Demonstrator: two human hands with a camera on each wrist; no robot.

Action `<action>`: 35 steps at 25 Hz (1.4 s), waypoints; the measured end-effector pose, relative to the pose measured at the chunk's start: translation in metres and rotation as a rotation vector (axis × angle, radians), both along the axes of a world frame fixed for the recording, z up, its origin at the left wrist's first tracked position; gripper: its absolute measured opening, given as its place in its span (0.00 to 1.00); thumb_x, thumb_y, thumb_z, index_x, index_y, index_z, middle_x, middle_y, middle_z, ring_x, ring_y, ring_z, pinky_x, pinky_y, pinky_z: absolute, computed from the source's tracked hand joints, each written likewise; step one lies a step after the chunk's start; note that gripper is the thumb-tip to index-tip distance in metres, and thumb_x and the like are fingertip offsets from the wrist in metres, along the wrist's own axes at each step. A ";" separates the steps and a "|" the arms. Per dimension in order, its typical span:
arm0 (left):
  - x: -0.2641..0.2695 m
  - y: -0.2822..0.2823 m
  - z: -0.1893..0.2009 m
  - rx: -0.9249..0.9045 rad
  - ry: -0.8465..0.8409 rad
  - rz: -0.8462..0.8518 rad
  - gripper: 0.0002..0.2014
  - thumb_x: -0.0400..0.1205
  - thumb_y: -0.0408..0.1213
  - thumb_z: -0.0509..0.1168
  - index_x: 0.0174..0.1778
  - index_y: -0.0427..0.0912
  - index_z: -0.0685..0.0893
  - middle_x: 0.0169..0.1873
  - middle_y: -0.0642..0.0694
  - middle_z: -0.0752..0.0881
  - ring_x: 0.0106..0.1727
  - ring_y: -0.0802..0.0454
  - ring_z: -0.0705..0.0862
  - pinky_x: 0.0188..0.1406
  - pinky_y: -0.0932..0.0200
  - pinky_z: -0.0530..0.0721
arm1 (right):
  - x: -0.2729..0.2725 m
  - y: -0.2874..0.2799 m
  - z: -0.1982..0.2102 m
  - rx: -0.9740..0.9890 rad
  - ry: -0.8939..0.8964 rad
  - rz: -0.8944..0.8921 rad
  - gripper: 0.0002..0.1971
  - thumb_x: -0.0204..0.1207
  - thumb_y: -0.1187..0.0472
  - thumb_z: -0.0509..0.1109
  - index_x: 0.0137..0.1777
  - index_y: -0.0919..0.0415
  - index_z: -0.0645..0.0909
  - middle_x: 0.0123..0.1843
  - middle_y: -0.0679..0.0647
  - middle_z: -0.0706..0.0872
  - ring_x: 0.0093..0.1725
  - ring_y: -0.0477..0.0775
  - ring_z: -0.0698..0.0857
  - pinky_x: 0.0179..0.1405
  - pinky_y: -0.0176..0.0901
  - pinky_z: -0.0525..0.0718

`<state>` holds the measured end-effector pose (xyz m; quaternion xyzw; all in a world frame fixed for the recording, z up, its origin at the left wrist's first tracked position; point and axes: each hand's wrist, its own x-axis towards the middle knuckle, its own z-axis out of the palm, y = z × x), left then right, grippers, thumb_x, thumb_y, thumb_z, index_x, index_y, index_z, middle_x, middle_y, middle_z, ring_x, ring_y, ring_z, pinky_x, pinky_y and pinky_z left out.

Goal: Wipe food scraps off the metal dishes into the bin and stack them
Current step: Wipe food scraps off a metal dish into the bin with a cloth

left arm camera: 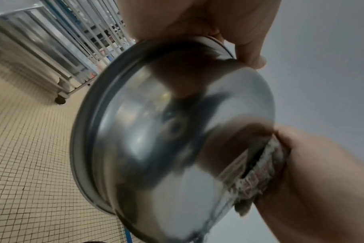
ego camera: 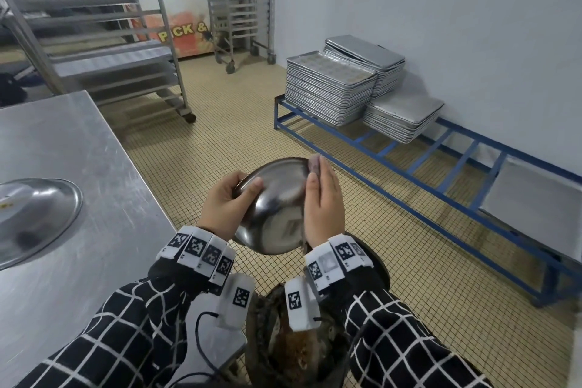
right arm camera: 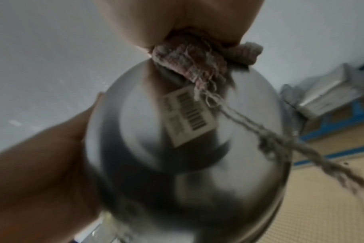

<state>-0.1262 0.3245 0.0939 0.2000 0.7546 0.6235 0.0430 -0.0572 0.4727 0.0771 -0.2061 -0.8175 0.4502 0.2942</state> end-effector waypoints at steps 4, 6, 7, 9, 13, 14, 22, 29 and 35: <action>0.000 -0.007 -0.004 0.082 -0.100 -0.005 0.11 0.80 0.48 0.64 0.38 0.44 0.81 0.30 0.49 0.85 0.32 0.50 0.85 0.34 0.52 0.84 | 0.017 0.016 -0.004 -0.448 0.020 -0.070 0.13 0.87 0.50 0.53 0.64 0.46 0.75 0.57 0.39 0.81 0.60 0.48 0.81 0.54 0.41 0.80; 0.000 -0.009 -0.006 0.096 -0.120 0.004 0.09 0.82 0.45 0.63 0.40 0.45 0.80 0.30 0.51 0.86 0.30 0.54 0.85 0.32 0.56 0.84 | 0.025 0.020 -0.003 -0.474 -0.004 -0.064 0.10 0.87 0.50 0.54 0.60 0.46 0.75 0.49 0.37 0.80 0.51 0.42 0.81 0.41 0.34 0.77; 0.000 -0.009 -0.008 0.094 -0.122 0.002 0.07 0.83 0.44 0.63 0.43 0.45 0.80 0.32 0.50 0.86 0.31 0.55 0.86 0.32 0.58 0.85 | 0.027 0.022 -0.002 -0.464 -0.008 -0.063 0.10 0.86 0.50 0.54 0.59 0.47 0.75 0.48 0.38 0.81 0.48 0.40 0.81 0.39 0.33 0.75; -0.002 -0.011 -0.012 0.073 -0.121 -0.042 0.05 0.84 0.41 0.62 0.50 0.45 0.79 0.38 0.50 0.87 0.36 0.55 0.87 0.35 0.61 0.85 | 0.030 0.025 -0.001 -0.400 -0.014 -0.063 0.09 0.86 0.50 0.55 0.58 0.47 0.76 0.48 0.40 0.82 0.47 0.38 0.81 0.39 0.33 0.76; -0.001 -0.012 -0.021 -0.043 -0.116 -0.146 0.06 0.84 0.40 0.62 0.55 0.49 0.81 0.47 0.48 0.87 0.48 0.53 0.85 0.49 0.61 0.82 | 0.026 0.035 0.003 -0.069 -0.091 0.033 0.10 0.85 0.53 0.57 0.57 0.53 0.77 0.48 0.43 0.84 0.46 0.40 0.82 0.39 0.28 0.77; 0.001 -0.011 -0.021 -0.078 -0.104 -0.165 0.06 0.84 0.41 0.62 0.55 0.51 0.81 0.48 0.49 0.87 0.50 0.54 0.85 0.52 0.60 0.82 | 0.024 0.036 0.005 0.045 -0.111 0.076 0.10 0.85 0.54 0.58 0.57 0.54 0.78 0.48 0.45 0.84 0.46 0.41 0.82 0.40 0.26 0.77; 0.004 -0.001 -0.003 -0.283 0.162 -0.122 0.10 0.85 0.45 0.60 0.39 0.53 0.81 0.33 0.53 0.83 0.39 0.56 0.81 0.39 0.62 0.76 | 0.015 0.008 0.011 0.378 -0.002 0.233 0.12 0.86 0.59 0.56 0.61 0.58 0.79 0.54 0.49 0.84 0.54 0.48 0.80 0.57 0.44 0.80; 0.002 -0.003 -0.010 -0.189 0.072 0.040 0.14 0.87 0.41 0.57 0.35 0.47 0.76 0.29 0.50 0.78 0.32 0.53 0.75 0.34 0.60 0.71 | 0.017 -0.011 0.020 0.327 0.213 0.175 0.11 0.83 0.60 0.63 0.62 0.62 0.76 0.61 0.49 0.80 0.60 0.38 0.79 0.60 0.38 0.82; 0.002 -0.001 -0.004 -0.104 0.091 0.070 0.15 0.87 0.42 0.57 0.39 0.40 0.81 0.31 0.43 0.82 0.35 0.45 0.78 0.39 0.48 0.77 | 0.018 -0.025 -0.002 0.515 0.145 0.114 0.23 0.85 0.47 0.50 0.72 0.55 0.76 0.71 0.50 0.77 0.73 0.52 0.71 0.72 0.58 0.70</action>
